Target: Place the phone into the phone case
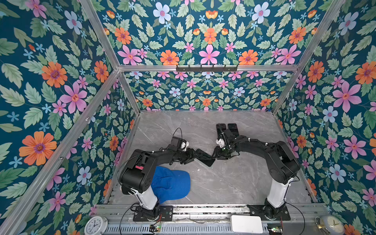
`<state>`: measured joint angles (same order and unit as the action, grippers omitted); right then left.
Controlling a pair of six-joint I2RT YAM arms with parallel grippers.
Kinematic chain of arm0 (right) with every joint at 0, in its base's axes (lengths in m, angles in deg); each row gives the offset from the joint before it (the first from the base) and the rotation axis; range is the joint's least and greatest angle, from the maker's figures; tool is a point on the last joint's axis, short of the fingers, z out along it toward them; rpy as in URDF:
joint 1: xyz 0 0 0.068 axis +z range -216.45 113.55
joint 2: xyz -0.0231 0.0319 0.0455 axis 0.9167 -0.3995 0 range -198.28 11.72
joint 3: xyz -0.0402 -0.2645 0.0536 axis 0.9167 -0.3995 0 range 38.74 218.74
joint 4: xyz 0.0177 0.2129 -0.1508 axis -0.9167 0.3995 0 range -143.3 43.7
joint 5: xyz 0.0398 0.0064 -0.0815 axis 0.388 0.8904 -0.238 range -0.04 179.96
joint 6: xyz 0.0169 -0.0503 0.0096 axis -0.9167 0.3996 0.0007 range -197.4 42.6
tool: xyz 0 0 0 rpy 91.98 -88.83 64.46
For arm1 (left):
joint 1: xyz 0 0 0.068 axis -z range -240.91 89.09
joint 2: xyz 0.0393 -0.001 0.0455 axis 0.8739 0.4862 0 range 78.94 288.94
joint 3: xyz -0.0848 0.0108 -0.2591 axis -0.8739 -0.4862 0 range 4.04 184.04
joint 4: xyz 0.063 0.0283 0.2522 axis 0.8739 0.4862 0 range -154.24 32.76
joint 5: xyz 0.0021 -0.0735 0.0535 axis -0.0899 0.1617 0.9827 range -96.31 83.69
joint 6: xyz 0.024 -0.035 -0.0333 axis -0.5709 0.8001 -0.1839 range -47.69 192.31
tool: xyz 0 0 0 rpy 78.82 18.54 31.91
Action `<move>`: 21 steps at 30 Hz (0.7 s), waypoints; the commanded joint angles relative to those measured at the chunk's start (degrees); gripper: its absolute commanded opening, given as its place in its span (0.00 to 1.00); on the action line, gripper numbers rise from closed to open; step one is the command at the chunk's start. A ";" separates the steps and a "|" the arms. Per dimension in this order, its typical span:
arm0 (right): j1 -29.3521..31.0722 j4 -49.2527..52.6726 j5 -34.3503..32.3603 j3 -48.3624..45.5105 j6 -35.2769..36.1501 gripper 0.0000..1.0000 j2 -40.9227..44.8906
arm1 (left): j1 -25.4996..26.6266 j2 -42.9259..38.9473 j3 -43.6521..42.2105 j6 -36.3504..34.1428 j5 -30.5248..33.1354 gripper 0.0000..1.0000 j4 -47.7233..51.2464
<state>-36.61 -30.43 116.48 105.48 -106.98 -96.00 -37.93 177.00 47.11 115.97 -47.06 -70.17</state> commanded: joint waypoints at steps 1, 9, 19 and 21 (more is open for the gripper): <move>-0.06 -0.65 2.93 0.58 1.51 0.45 -0.98 | 0.29 1.22 0.48 0.71 1.38 0.60 1.67; 0.62 -2.10 6.17 -0.76 0.24 0.40 -0.17 | 0.91 4.71 2.67 0.99 0.60 0.59 0.23; 3.56 -3.96 6.59 -3.44 -3.33 0.38 1.75 | 1.28 8.61 6.72 0.89 -0.39 0.58 -0.61; 3.72 -4.36 6.78 -3.75 -3.96 0.37 1.83 | 1.31 9.05 6.94 0.90 -0.47 0.58 -1.01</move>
<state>-33.16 -33.40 122.56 101.99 -109.59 -94.62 -36.75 185.15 53.97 117.30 -50.80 -74.37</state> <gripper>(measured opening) 0.376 0.575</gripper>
